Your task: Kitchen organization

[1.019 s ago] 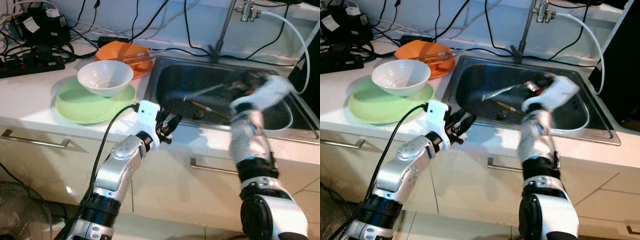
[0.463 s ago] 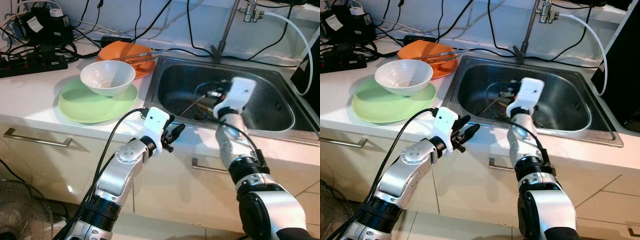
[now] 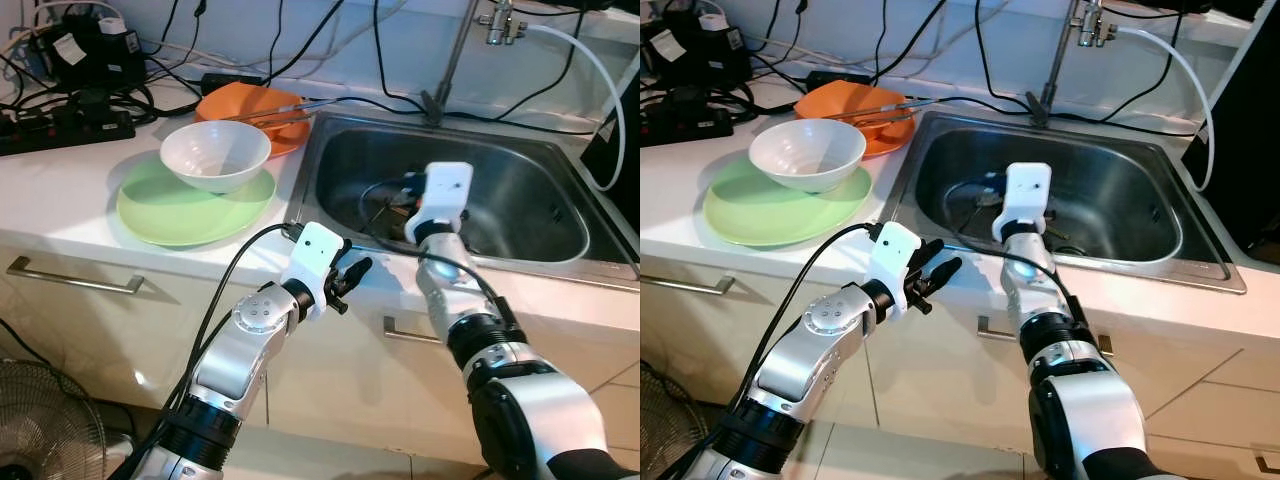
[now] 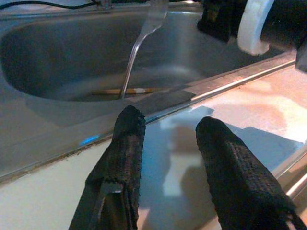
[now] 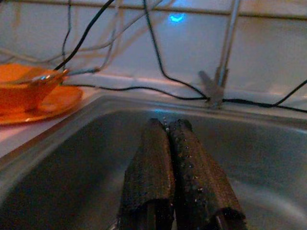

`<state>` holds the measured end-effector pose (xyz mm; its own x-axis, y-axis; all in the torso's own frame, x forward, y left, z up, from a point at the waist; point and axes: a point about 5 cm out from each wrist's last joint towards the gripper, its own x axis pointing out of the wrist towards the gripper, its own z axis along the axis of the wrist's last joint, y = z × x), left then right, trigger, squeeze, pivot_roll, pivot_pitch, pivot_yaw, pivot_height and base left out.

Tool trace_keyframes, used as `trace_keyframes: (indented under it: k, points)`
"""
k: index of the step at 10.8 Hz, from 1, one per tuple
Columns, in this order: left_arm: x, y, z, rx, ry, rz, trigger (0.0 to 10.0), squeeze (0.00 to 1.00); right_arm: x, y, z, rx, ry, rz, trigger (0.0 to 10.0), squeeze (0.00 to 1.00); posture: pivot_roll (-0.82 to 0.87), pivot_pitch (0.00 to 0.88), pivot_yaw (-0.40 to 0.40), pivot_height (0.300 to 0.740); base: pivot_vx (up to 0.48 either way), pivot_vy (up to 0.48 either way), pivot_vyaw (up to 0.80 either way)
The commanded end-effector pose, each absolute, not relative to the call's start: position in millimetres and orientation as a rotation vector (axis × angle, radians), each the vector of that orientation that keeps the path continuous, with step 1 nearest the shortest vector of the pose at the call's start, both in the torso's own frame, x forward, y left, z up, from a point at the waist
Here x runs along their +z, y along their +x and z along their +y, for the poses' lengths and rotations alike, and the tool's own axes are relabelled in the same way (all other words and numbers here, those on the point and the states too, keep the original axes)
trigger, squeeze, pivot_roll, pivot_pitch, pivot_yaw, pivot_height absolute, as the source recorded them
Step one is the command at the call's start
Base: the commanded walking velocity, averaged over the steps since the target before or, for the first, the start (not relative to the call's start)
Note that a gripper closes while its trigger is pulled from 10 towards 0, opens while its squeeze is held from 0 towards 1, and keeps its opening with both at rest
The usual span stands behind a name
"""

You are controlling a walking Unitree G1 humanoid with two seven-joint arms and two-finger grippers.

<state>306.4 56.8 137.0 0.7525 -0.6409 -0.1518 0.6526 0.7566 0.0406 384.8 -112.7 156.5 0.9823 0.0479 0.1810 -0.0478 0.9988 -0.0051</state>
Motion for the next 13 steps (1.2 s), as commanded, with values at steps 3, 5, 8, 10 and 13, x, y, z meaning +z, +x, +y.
trace_keyframes:
  k: [3, 5, 8, 10, 13]
  points:
    - [134.2, 304.8, 61.0, -0.696, 0.107, 0.159, 10.0, 0.00, 148.0, 383.0, -109.0, 0.078, -0.007, -0.148, 10.0, 0.00, 0.26, 0.025, -0.081, 0.740, 0.000, 0.000, 0.00]
    - [132.6, 307.0, 79.1, -0.638, 0.127, 0.178, 10.0, 0.00, 140.0, 380.7, -109.3, 0.084, -0.018, -0.118, 10.0, 0.00, 0.26, 0.025, -0.079, 0.740, 0.000, 0.000, 0.00]
    - [129.9, 307.4, 107.9, -0.579, 0.167, 0.202, 10.0, 0.00, 138.6, 381.4, -118.2, 0.069, -0.029, -0.107, 10.0, 0.00, 0.27, 0.029, -0.083, 0.740, 0.000, 0.000, 0.00]
    - [132.2, 309.2, 110.4, -0.575, 0.165, 0.200, 10.0, 0.00, 133.2, 380.6, -121.3, 0.072, -0.045, -0.077, 10.0, 0.00, 0.27, 0.027, -0.083, 0.740, 0.000, 0.000, 0.00]
    - [132.5, 306.0, 97.8, -0.616, 0.150, 0.197, 10.0, 0.00, 125.5, 378.5, -120.2, 0.087, -0.051, -0.040, 10.0, 0.00, 0.27, 0.026, -0.085, 0.740, 0.000, 0.000, 0.00]
